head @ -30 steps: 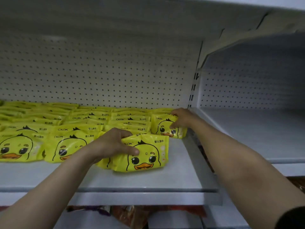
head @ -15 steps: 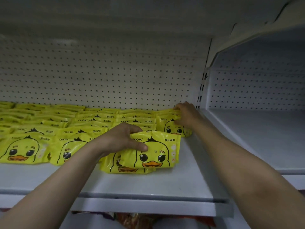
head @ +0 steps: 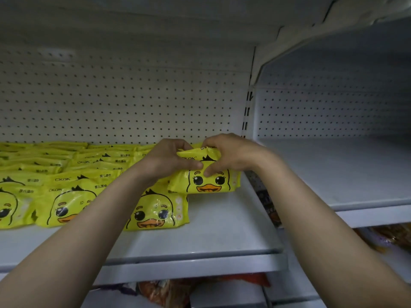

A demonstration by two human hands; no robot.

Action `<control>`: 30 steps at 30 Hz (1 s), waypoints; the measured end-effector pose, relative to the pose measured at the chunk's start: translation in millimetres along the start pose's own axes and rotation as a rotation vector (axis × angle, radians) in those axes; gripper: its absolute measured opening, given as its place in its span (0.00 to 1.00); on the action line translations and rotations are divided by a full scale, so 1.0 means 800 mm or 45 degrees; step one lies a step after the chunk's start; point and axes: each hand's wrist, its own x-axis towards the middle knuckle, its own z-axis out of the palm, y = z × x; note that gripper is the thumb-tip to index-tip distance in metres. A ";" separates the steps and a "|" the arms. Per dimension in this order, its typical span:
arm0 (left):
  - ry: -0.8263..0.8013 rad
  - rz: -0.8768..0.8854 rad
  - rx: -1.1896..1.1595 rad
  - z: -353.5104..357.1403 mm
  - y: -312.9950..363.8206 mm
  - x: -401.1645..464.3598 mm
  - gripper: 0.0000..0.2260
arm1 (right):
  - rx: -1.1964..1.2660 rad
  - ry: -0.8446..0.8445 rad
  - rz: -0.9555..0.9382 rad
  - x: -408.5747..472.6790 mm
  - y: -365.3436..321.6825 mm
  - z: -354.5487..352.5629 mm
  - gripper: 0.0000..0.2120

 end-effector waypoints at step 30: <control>0.175 0.017 1.272 0.032 -0.089 0.001 0.26 | -0.065 0.013 0.254 0.097 0.100 0.063 0.33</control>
